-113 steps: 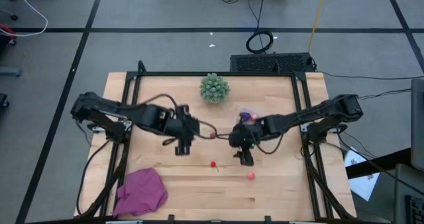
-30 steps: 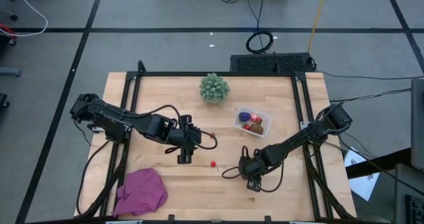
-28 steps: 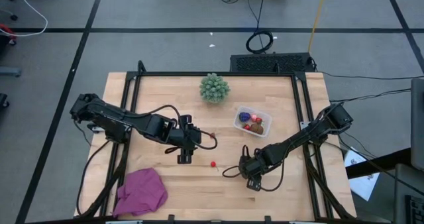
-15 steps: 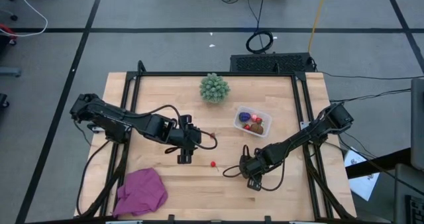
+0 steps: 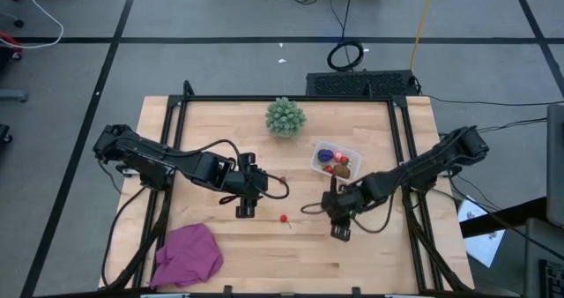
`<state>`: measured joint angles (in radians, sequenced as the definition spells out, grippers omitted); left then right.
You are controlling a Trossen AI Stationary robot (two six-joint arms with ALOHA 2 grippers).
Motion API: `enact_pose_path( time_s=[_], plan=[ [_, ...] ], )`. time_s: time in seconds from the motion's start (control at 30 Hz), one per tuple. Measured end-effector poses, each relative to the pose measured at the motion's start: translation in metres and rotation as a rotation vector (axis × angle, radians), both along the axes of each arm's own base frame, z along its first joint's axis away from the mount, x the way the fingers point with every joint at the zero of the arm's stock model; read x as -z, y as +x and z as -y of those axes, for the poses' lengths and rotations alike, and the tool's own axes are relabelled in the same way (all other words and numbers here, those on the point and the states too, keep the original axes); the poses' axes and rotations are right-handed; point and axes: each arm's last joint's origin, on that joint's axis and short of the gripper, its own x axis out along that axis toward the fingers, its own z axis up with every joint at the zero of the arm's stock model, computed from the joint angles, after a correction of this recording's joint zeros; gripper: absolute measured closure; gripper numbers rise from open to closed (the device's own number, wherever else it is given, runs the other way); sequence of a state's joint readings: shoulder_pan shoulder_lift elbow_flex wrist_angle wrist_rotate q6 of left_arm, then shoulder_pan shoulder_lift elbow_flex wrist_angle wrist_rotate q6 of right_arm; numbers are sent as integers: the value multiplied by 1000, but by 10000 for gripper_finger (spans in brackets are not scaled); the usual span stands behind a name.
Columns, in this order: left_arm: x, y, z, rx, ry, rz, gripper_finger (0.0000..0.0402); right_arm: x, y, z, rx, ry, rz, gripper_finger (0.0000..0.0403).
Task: Pick and placing Produce into tupperware
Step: Put the pink peach into the transparent bin
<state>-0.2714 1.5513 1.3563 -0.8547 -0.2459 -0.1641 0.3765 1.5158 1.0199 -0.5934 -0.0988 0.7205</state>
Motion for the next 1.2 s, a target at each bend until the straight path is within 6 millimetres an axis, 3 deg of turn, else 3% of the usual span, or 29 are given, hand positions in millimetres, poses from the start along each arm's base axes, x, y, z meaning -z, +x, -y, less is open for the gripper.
enact_pose_path(
  time_s=[0.43,0.7,0.93,1.2],
  plan=[
    [0,0,0,11,7,-1,146,-36,-17,105,103,-192,36,284],
    [0,0,0,25,16,-3,146,-31,-22,164,188,-232,-4,282],
    [0,0,0,24,16,-3,146,-7,-18,187,172,-166,-99,281],
    [0,0,0,24,16,-3,147,11,-11,198,146,-165,-144,281]
  ],
)
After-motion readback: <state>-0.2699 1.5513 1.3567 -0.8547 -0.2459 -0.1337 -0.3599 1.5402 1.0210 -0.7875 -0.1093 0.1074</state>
